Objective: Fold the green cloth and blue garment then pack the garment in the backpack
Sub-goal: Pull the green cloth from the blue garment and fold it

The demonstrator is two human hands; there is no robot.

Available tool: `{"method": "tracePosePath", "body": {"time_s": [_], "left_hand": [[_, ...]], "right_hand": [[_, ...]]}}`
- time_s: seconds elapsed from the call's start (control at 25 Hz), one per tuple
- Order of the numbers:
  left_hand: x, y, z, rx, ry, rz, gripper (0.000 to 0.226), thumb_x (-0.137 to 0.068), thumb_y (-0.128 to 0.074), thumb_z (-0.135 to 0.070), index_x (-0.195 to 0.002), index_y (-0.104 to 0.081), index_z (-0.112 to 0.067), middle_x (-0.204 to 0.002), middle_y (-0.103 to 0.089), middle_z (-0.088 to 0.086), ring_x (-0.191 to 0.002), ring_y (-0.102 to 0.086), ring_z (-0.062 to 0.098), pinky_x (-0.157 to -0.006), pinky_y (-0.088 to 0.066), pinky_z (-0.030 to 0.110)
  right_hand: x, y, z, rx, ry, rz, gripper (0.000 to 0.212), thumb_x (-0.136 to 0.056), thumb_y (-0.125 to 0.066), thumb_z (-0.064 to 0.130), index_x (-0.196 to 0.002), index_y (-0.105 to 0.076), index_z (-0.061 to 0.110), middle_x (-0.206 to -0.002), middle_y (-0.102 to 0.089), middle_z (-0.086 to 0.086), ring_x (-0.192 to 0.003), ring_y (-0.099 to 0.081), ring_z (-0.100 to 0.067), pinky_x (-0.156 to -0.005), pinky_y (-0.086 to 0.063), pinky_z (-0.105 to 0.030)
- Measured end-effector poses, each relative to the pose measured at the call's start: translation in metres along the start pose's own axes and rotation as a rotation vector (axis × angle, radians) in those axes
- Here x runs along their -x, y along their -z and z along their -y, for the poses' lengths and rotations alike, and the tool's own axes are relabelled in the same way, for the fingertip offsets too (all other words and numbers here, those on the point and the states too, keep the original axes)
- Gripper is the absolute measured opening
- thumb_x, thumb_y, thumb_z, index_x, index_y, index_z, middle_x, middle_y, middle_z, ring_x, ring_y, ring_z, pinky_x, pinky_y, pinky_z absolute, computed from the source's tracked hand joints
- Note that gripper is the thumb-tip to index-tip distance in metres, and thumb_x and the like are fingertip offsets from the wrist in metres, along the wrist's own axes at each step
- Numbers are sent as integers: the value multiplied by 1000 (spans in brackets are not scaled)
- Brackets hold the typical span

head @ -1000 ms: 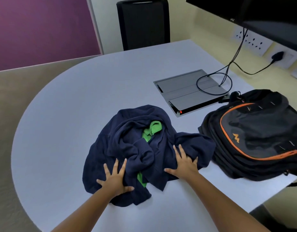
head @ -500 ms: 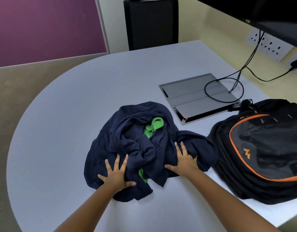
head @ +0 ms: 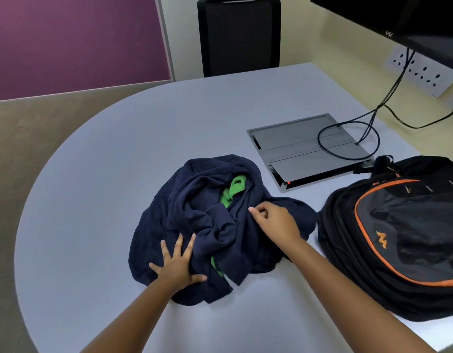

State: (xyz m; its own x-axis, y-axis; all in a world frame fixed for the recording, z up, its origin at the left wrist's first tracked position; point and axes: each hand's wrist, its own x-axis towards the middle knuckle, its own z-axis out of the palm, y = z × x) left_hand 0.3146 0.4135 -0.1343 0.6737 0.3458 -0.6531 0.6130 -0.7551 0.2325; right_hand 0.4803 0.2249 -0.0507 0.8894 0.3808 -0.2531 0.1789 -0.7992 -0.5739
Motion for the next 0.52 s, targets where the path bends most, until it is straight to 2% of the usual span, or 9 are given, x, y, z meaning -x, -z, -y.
{"method": "tracePosePath", "body": {"time_s": [0.04,0.08,0.12,0.16,0.24,0.28,0.36,0.44,0.52], "left_hand": [[1,0,0,-2,1,5,114,-69,-65,-65,-140,23,-45,-152,28,-11,-137,31,37,-104,-7,73],[1,0,0,-5,0,9,114,-69,-65,-65,-140,23,-45,-152,29,-10,-137,31,37,-104,-6,73],[1,-1,-1,-5,-2,6,114,-69,-65,-65,-140,23,-45,-153,29,-10,-137,31,37,-103,-6,73],[1,-2,-1,-4,-2,-1,114,-69,-65,-65,-140,23,-45,-153,28,-10,-137,31,37,-103,-6,73],[2,-2,-1,-2,-7,-19,114,-69,-64,-66,-140,23,-45,-153,28,-10,-137,30,37,-103,-6,73],[2,-3,0,0,-13,-25,113,-70,-64,-65,-140,22,-46,-153,28,-11,-137,30,37,-103,-6,73],[6,-2,1,28,-16,-27,107,-74,-64,-60,-141,18,-47,-153,28,-11,-139,28,36,-104,-8,72],[12,2,0,76,-15,-109,91,-83,-62,-45,-145,4,-44,-155,22,-8,-142,21,34,-106,-12,70],[21,13,-8,151,-31,-324,68,-91,-53,-27,-147,-15,-34,-158,6,-1,-145,11,31,-110,-15,65]], "right_hand": [[-6,5,9,214,-1,-15,38,-92,-47,47,-109,-58,15,-111,-63,-3,-97,-61,-22,-74,-49,-33],[-11,9,19,389,-15,-11,39,-93,-46,45,-112,-55,12,-128,-54,-8,-101,-59,-26,-72,-46,-33],[-15,9,29,500,-18,-10,42,-94,-46,44,-118,-50,11,-144,-36,-11,-110,-55,-31,-75,-44,-35],[-17,6,39,561,20,-31,45,-93,-47,44,-124,-47,11,-154,-19,-10,-121,-46,-34,-84,-42,-39],[-23,-5,52,603,232,-65,44,-94,-45,43,-128,-49,15,-158,-4,-3,-140,-19,-34,-108,-25,-51],[-26,-12,55,644,323,-31,43,-94,-43,43,-128,-51,17,-159,-2,0,-144,-9,-31,-113,-13,-55],[-31,-25,50,754,309,83,48,-95,-41,45,-134,-47,19,-159,-1,3,-145,2,-27,-112,0,-59],[-36,-23,43,636,217,104,56,-95,-43,43,-143,-33,16,-159,-6,3,-146,-1,-24,-112,0,-61],[-37,-12,42,284,245,37,57,-95,-47,36,-145,-30,13,-157,-15,3,-145,-12,-20,-116,-6,-54]]}}
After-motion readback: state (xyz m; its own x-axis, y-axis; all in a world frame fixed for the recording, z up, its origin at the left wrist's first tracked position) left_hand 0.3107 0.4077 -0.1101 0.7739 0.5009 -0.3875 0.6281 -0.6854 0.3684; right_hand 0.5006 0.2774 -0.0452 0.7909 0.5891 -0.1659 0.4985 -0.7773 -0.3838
